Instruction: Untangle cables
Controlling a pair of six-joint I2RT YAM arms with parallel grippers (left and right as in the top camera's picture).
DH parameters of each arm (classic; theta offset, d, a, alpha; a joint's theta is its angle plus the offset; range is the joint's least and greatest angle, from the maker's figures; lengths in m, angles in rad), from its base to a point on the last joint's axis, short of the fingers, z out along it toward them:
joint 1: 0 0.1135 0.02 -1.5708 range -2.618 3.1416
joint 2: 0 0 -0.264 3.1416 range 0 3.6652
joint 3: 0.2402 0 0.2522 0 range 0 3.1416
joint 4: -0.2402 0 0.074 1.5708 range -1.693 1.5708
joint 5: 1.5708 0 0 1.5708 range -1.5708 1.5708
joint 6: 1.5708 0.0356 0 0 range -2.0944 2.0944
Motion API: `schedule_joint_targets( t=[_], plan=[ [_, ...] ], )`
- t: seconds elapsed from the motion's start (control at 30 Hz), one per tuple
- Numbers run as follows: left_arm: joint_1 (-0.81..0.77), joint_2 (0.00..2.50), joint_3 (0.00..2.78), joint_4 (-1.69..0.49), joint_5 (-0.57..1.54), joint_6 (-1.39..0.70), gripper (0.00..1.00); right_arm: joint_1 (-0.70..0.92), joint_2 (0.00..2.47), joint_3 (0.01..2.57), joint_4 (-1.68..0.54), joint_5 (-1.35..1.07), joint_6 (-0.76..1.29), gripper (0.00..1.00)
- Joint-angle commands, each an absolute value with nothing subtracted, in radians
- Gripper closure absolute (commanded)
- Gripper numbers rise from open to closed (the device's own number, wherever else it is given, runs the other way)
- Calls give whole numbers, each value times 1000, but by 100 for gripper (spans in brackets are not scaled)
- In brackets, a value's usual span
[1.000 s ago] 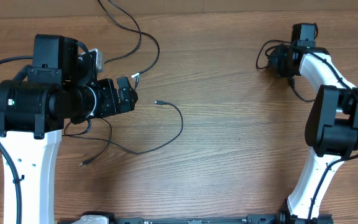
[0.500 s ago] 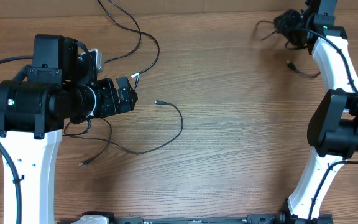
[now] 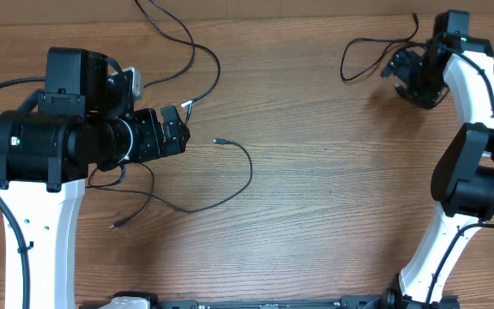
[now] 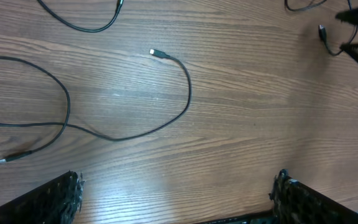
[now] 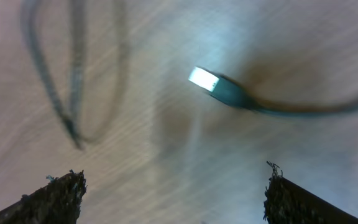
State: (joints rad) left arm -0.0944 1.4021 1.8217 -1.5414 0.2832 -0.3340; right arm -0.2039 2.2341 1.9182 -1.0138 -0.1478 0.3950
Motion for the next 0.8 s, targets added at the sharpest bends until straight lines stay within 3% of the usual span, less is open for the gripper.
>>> schedule_joint_targets(
  t=[0.0,0.07,0.2,0.5,0.77],
  plan=[
    [-99,1401,1835,-1540,278,-321,0,-206,2222,1901,-1039,-52,389,5],
    [-99,1401,1835,-1540,278,-321,0,-206,2222,1872,-1043,48,400,0],
    [-99,1401,1835,-1540,278,-321,0,-217,2224,1852,-1042,160,462,0],
    [-99,1401,1835,-1540,278,-321,0,-294,2236,1851,-973,144,476,7],
    [-99,1401,1835,-1540,278,-321,0,-303,2274,1851,-983,126,414,6]
  ],
)
